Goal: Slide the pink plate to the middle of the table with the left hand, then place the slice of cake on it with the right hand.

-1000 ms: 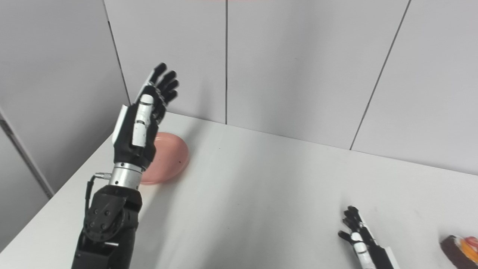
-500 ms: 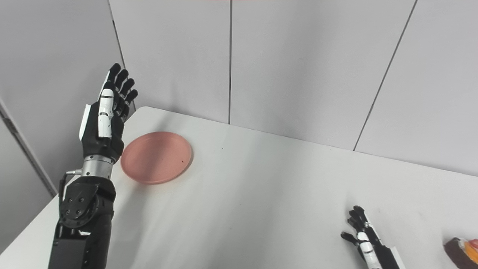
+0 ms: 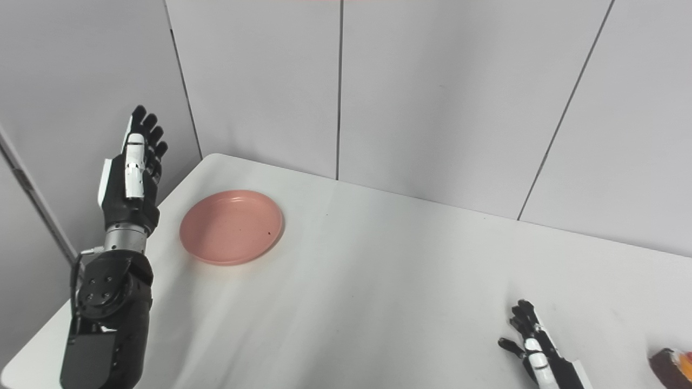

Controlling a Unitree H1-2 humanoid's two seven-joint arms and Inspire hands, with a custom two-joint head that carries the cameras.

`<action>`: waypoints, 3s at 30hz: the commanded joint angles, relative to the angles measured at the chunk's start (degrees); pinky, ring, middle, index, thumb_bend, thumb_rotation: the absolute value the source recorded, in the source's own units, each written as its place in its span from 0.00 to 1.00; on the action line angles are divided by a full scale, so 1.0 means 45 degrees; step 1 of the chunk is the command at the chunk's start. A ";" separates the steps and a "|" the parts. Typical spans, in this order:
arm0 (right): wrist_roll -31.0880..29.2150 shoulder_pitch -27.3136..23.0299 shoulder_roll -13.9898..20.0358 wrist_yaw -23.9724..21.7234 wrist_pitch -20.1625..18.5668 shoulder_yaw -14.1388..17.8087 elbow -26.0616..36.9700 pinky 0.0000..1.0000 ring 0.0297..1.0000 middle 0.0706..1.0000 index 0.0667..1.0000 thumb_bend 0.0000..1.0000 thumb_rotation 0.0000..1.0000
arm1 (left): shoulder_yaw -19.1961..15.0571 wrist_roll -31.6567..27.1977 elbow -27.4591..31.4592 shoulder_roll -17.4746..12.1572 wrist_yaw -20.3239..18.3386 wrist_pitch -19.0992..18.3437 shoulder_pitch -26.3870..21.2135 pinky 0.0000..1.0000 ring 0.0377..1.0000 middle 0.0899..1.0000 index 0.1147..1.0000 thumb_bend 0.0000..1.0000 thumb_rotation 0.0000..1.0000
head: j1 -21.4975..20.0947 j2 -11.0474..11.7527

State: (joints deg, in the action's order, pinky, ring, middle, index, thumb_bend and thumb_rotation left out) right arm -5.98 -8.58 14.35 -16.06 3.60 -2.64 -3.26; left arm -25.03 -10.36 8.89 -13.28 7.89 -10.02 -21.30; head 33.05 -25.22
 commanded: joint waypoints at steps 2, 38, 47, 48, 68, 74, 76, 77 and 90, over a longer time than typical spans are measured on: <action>0.0101 0.0236 0.0419 -0.0065 -0.0154 0.0171 -0.0401 1.00 0.98 0.98 0.99 0.26 1.00 | -0.0116 -0.0104 -0.0077 -0.0342 0.0224 0.0183 -0.0506 1.00 1.00 1.00 1.00 0.34 1.00 | 0.0010 0.0010; -0.0021 0.0171 0.0400 -0.0157 -0.0183 0.0273 -0.0409 1.00 0.98 0.98 0.98 0.27 1.00 | -0.0436 -0.0722 -0.3810 -0.0815 0.0180 0.1502 -0.0674 1.00 1.00 1.00 1.00 0.31 1.00 | 0.0319 -0.0271; -0.0003 0.0182 0.0381 -0.0110 -0.0422 0.0270 -0.0259 1.00 0.98 0.98 0.98 0.29 1.00 | -0.0269 -0.0465 -0.4379 -0.0937 0.0251 0.1744 -0.0696 1.00 1.00 1.00 1.00 0.29 1.00 | 0.0312 -0.0327; 0.0026 0.0189 0.0370 -0.0073 -0.0477 0.0273 -0.0223 1.00 0.98 0.98 0.98 0.28 1.00 | -0.0235 -0.0368 -0.4405 -0.0952 0.0298 0.1706 -0.0683 1.00 1.00 1.00 1.00 0.30 1.00 | 0.0311 -0.0322; 0.0172 0.0108 0.0326 0.0024 -0.0710 0.0274 -0.0140 1.00 0.98 0.98 0.98 0.28 1.00 | -0.0107 -0.0256 -0.5820 -0.0950 0.0418 0.1564 -0.0868 1.00 1.00 1.00 1.00 0.33 1.00 | 0.0353 -0.0436; 0.0125 0.0067 0.0337 -0.0037 -0.0575 0.0280 -0.0285 1.00 0.98 0.98 0.98 0.27 1.00 | 0.0043 -0.0095 -0.6550 -0.0920 0.0467 0.2017 -0.1052 1.00 1.00 1.00 1.00 0.31 1.00 | 0.0313 -0.0439; 0.0115 0.0053 0.0324 -0.0020 -0.0577 0.0294 -0.0313 1.00 0.98 0.98 0.98 0.28 1.00 | 0.0124 -0.0046 -0.6700 -0.0894 0.0488 0.2100 -0.1086 1.00 1.00 1.00 1.00 0.32 1.00 | 0.0304 -0.0449; 0.0132 0.0047 0.0319 -0.0005 -0.0564 0.0296 -0.0325 1.00 0.98 0.97 0.98 0.28 1.00 | 0.0171 -0.0044 -0.6781 -0.0883 0.0468 0.2136 -0.1105 1.00 1.00 1.00 1.00 0.32 1.00 | 0.0295 -0.0450; 0.0187 0.0061 0.0316 0.0001 -0.0439 0.0304 -0.0326 1.00 0.97 0.97 0.97 0.27 1.00 | 0.0694 0.0078 -0.7545 -0.0573 0.0835 0.2526 -0.1536 1.00 1.00 1.00 1.00 0.28 1.00 | 0.0178 -0.0601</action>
State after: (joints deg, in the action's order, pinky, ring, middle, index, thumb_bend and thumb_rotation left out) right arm -6.49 -9.09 14.83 -17.14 3.11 -1.87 -3.56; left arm -22.50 -10.21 -25.61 -16.26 11.20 1.37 -26.10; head 33.84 -27.86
